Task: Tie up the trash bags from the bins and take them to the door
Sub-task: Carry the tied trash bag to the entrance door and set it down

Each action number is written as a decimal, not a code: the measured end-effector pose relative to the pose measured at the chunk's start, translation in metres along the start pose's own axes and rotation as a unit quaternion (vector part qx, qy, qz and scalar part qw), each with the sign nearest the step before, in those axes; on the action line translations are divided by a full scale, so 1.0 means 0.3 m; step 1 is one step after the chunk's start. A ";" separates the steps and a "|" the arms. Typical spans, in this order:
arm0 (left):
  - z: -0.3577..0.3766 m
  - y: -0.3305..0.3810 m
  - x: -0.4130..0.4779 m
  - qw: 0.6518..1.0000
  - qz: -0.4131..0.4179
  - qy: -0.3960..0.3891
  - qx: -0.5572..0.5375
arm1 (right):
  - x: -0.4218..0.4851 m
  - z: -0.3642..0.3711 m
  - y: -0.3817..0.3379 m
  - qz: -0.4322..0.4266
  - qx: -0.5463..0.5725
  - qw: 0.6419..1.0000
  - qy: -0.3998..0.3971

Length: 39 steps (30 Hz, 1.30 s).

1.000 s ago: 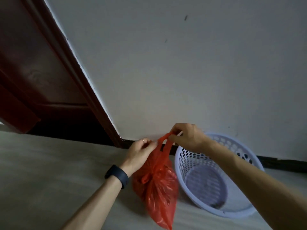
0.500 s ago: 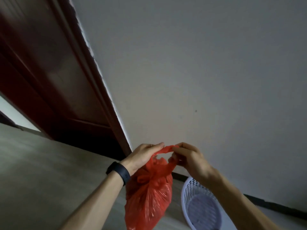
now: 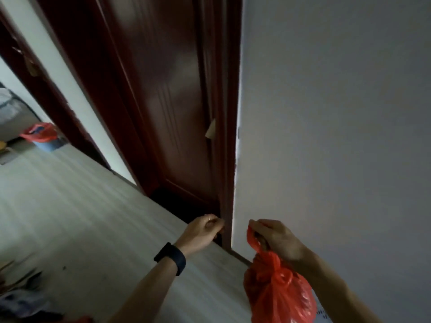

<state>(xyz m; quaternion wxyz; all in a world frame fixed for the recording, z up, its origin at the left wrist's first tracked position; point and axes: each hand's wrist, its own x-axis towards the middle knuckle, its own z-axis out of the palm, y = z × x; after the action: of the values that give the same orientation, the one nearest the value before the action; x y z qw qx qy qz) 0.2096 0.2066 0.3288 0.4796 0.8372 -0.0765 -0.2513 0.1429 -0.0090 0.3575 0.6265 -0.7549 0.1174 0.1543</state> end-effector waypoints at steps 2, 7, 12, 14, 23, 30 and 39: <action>-0.155 0.035 -0.063 0.999 0.014 0.036 0.034 | -0.024 0.043 -0.129 -0.011 0.002 1.000 0.018; -0.515 0.029 -0.173 0.972 0.016 0.141 0.186 | -0.033 0.170 -0.409 -0.065 -0.004 0.997 0.034; -0.727 -0.046 -0.220 0.919 0.003 0.238 0.315 | 0.077 0.268 -0.544 -0.104 -0.004 0.995 0.008; -0.796 -0.065 -0.209 0.905 -0.011 0.256 0.339 | 0.145 0.311 -0.587 -0.113 -0.010 0.993 -0.008; -1.104 -0.146 -0.082 0.868 -0.124 0.327 0.352 | 0.658 0.594 -0.809 -0.166 -0.109 0.972 -0.125; -1.374 -0.238 -0.077 0.825 -0.243 0.365 0.356 | 1.032 0.872 -0.992 -0.196 -0.148 0.948 -0.204; -1.784 -0.482 0.003 0.789 -0.314 0.434 0.301 | 1.465 1.299 -1.230 -0.255 -0.211 0.913 -0.236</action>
<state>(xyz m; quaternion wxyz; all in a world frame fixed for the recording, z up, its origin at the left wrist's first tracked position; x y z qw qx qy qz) 0.4585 0.6920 0.4282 0.0807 0.9380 0.3349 0.0379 0.6528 0.4499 0.4608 0.4803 -0.8152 -0.2661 0.1842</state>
